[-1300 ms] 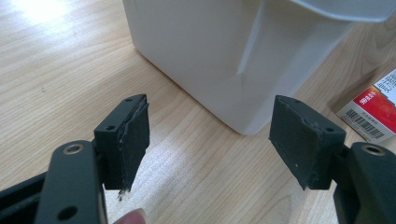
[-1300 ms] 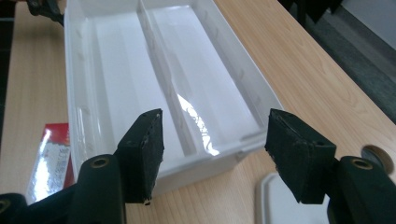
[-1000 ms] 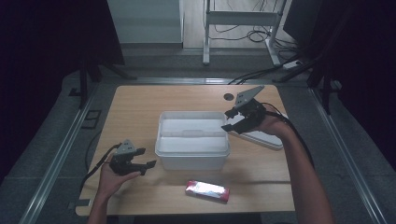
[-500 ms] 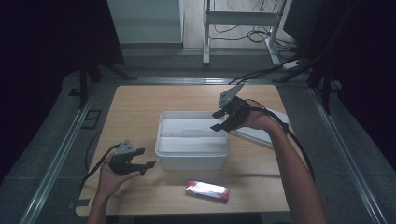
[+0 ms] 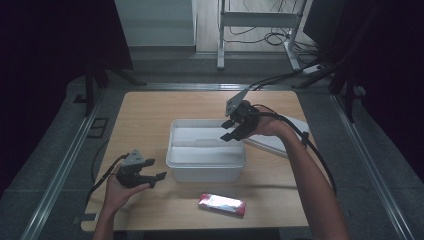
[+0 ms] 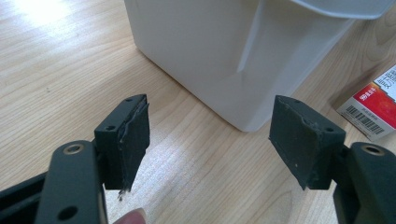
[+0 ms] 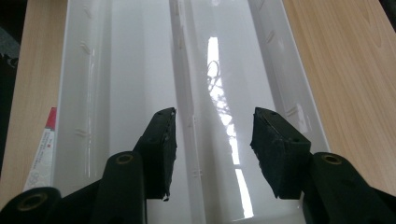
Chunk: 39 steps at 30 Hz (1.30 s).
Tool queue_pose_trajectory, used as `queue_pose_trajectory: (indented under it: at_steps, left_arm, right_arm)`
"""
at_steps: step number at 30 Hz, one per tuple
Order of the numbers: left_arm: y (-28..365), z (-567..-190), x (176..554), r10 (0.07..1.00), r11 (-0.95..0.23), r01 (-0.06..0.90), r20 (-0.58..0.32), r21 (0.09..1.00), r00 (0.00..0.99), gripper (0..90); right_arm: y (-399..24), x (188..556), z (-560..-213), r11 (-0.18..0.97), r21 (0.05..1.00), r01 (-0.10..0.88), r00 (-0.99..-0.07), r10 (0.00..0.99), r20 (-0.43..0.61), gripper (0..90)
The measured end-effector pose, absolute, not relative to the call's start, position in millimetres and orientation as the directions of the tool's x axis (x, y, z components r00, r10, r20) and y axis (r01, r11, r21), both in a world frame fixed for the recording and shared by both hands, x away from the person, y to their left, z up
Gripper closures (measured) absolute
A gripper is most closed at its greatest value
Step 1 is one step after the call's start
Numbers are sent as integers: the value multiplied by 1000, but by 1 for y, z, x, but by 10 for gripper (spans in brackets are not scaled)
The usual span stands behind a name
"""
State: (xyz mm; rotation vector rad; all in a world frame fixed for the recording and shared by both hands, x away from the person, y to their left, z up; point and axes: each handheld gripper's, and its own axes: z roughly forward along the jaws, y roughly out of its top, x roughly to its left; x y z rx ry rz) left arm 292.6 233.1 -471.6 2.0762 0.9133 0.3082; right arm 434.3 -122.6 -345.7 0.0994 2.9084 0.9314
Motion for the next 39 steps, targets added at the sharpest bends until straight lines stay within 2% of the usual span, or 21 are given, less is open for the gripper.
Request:
queue_pose_trajectory:
  at_steps: [39]
  left_arm:
    - [234, -472, 293, 699, -402, 495, -91, 771, 710, 296]
  right_arm:
    - [-79, 442, -354, 876, 482, 2, -1000, 8, -11, 579]
